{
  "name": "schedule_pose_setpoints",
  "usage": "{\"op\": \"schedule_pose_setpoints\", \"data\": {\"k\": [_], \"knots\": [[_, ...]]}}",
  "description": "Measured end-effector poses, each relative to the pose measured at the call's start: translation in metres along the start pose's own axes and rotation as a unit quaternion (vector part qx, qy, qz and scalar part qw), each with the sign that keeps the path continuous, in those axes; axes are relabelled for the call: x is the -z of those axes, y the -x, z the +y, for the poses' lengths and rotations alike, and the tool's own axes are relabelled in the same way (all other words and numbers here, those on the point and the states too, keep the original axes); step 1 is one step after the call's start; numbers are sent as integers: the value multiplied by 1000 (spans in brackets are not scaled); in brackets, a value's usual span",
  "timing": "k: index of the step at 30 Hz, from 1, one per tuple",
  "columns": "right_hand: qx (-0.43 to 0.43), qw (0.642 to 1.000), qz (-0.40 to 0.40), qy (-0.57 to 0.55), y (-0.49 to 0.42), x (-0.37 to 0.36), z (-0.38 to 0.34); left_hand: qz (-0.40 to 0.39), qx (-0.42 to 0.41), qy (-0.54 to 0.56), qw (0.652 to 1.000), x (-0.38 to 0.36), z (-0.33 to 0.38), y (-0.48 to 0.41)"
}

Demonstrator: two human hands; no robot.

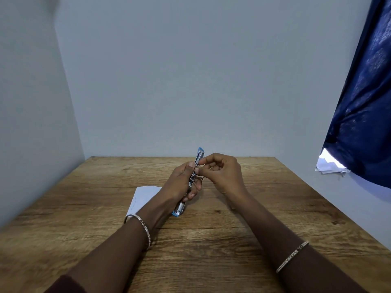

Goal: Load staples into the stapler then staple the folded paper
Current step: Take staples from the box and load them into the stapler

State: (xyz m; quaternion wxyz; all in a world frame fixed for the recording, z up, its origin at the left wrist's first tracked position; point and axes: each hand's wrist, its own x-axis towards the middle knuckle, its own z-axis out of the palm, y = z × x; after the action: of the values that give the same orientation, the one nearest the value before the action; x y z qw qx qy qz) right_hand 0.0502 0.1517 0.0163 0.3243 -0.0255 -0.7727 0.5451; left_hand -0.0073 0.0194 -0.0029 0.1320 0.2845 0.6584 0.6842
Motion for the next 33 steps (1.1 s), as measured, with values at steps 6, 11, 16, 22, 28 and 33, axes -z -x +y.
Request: {"op": "schedule_pose_setpoints", "data": {"k": [6,11,16,22,28,33], "knots": [[-5,1000,-11,2,-3,6,1,-17,-1,-11,1000,-2,1,2],[-40,998,-37,-35,-5,10,4,-23,-4,-27,999,-1,0,2],[-38,997,-38,-47,-5,9,6,-19,-7,-43,999,0,0,1],[-39,996,-52,-64,-6,11,7,-22,-4,-66,998,1,2,2],[-37,994,-93,-41,-10,17,9,-25,18,-41,999,-3,6,7],[-32,992,-120,-18,-12,18,10,-22,61,-2,998,-7,9,11]]}}
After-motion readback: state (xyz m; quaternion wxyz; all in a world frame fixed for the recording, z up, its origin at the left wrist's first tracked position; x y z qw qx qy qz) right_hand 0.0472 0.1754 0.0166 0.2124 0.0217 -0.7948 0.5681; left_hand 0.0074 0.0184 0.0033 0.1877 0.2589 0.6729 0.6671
